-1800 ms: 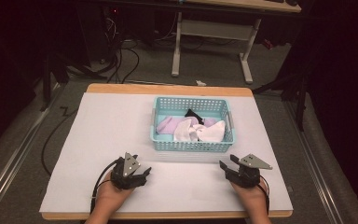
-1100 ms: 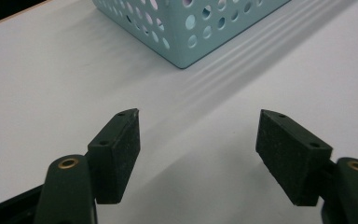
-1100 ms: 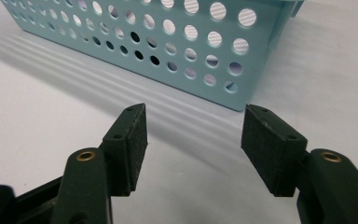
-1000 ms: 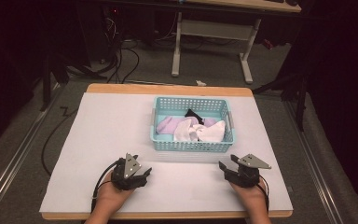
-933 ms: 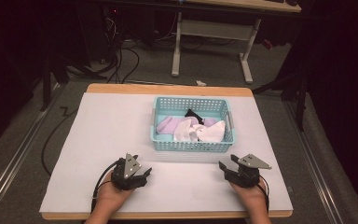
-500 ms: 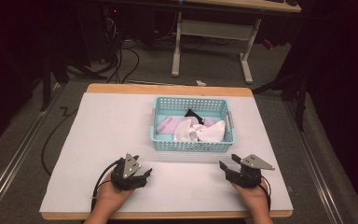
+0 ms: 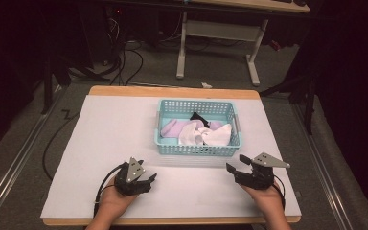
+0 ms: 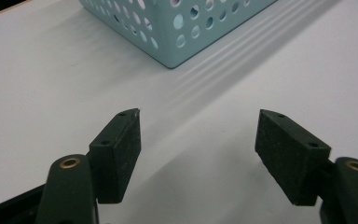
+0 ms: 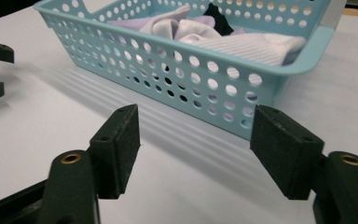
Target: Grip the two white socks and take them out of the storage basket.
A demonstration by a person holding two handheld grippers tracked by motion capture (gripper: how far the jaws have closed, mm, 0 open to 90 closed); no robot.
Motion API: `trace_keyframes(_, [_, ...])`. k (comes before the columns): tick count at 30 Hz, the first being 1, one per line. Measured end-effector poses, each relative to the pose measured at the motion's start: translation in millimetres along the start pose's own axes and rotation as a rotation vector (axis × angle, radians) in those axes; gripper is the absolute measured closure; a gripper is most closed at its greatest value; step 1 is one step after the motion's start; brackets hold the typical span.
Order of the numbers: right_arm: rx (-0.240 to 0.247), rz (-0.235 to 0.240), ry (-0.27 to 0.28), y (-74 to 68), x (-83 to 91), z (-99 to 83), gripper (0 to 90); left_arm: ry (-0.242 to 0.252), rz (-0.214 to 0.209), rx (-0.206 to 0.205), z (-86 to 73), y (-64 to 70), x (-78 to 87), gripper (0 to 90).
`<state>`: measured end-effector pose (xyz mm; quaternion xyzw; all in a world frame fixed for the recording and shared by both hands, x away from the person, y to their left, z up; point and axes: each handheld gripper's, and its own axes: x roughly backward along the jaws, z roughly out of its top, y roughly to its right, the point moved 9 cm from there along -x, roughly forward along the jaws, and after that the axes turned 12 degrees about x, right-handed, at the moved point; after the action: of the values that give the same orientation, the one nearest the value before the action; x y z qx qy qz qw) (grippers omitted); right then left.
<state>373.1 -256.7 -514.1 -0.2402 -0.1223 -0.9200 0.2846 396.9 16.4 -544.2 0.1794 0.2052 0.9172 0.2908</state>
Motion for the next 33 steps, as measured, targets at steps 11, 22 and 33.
trace_keyframes(11, [0.023, 0.009, 0.016, -0.7, 0.0, 28.0, 32.2, -0.007, -0.005, -0.007, -0.7, 0.5, 0.8, 31.8])
trace_keyframes(22, [0.025, -0.002, -0.023, 9.8, -16.5, 50.3, 31.7, -0.008, -0.009, -0.008, -0.9, 0.9, 1.0, 31.6])
trace_keyframes(33, [0.042, 0.004, -0.072, 20.8, -38.1, 66.9, 31.6, -0.005, -0.011, -0.005, -0.7, 1.3, 1.1, 31.5])
